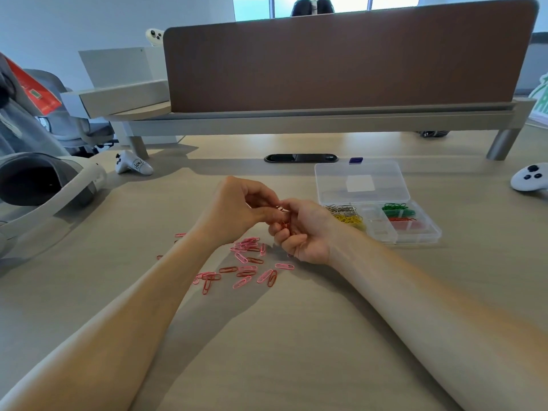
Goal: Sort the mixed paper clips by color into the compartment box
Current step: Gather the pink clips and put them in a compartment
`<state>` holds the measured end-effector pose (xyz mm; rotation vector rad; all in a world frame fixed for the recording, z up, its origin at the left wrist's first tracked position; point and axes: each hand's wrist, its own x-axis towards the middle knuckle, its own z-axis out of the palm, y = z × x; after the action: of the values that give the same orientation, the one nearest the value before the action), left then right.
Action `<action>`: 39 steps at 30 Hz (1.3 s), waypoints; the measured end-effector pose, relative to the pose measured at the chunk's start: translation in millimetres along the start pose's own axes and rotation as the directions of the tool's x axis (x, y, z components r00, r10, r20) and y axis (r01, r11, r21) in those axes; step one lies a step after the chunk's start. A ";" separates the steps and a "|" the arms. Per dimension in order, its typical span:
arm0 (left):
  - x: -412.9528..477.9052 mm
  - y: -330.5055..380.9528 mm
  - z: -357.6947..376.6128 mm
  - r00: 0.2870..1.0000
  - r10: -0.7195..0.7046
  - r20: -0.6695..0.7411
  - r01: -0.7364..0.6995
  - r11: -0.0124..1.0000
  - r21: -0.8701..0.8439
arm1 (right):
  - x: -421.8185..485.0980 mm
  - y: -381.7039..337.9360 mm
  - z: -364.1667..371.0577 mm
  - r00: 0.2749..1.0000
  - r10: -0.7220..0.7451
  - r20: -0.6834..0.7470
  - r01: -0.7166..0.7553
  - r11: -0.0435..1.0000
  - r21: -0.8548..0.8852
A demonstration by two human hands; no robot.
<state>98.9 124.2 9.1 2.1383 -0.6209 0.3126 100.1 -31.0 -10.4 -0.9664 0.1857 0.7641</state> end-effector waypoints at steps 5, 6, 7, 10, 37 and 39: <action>-0.2 0.4 0.9 0.999 0.054 -0.006 -0.053 0.996 0.075 | -0.4 -0.3 0.1 1.000 -0.008 -0.002 0.008 1.000 0.029; -0.1 0.4 -2.1 0.998 0.057 -0.016 -0.055 0.995 0.083 | 0.0 -0.9 -0.4 1.000 -0.021 -0.020 0.022 0.999 0.039; 0.0 -0.6 -5.7 0.999 0.052 -0.012 -0.051 0.993 0.102 | 0.5 -1.5 -1.6 0.999 -0.034 -0.039 0.035 0.998 0.048; -0.6 -5.2 -20.9 0.984 -0.043 0.173 -0.006 0.962 0.272 | 0.9 -3.6 -3.4 0.997 -0.046 -0.063 0.050 0.997 0.062; -7.2 2.4 -20.7 0.784 -0.280 0.554 -0.021 0.880 0.475 | 2.9 -3.8 -4.7 0.987 -0.123 -0.102 0.123 0.992 0.001; -7.6 2.4 -20.4 0.777 -0.279 0.565 -0.044 0.870 0.491 | 2.6 -3.5 -4.4 0.987 -0.123 -0.102 0.124 0.992 0.007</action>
<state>91.2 141.8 19.6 2.7779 -0.8294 -0.3933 105.1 -34.3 -11.8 -0.9956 0.2172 0.5998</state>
